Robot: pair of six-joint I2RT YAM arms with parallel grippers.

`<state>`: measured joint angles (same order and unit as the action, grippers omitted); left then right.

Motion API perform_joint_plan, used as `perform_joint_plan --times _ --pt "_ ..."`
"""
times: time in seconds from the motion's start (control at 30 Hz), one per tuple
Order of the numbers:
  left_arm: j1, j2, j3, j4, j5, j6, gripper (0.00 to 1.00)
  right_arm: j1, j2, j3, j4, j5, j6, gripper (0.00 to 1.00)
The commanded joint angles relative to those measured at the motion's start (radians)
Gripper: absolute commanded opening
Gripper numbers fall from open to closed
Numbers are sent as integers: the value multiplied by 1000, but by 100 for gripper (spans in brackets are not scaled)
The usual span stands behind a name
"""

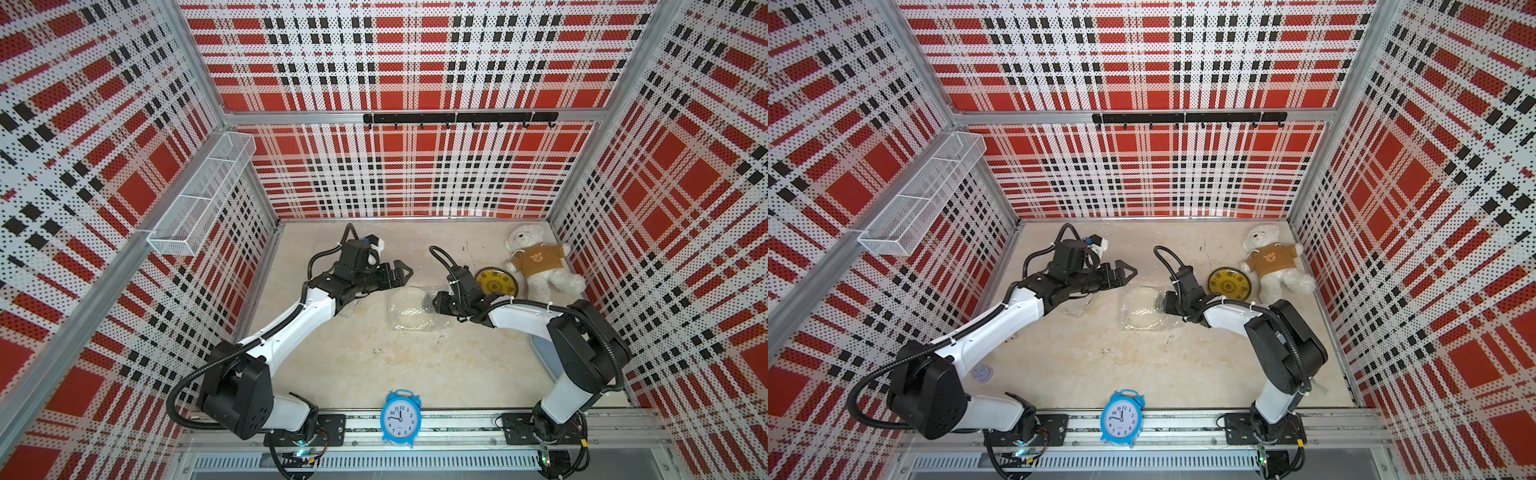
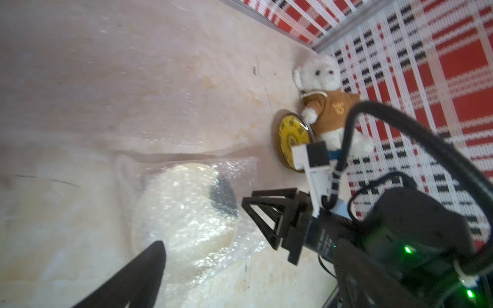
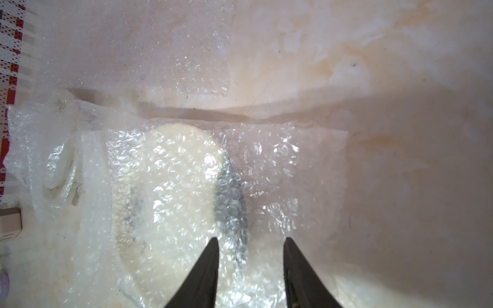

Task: Unpack dinner plates from bubble wrap
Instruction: Unwrap the bubble wrap at the center of the board.

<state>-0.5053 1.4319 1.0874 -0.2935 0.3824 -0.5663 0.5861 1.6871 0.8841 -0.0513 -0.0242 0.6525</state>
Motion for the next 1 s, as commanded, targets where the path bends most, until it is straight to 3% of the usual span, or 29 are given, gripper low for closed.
perform_joint_plan --times 0.0,0.3,0.67,0.97 --pt "-66 49 28 -49 67 36 99 -20 -13 -17 51 -25 19 43" --pt "-142 173 -48 167 105 -70 99 -24 -13 -14 46 -33 18 43" --pt "-53 173 -111 36 11 39 99 -26 -12 -22 53 -31 15 43" --pt "30 142 -190 8 -28 55 99 -27 -4 -18 51 -31 11 43"
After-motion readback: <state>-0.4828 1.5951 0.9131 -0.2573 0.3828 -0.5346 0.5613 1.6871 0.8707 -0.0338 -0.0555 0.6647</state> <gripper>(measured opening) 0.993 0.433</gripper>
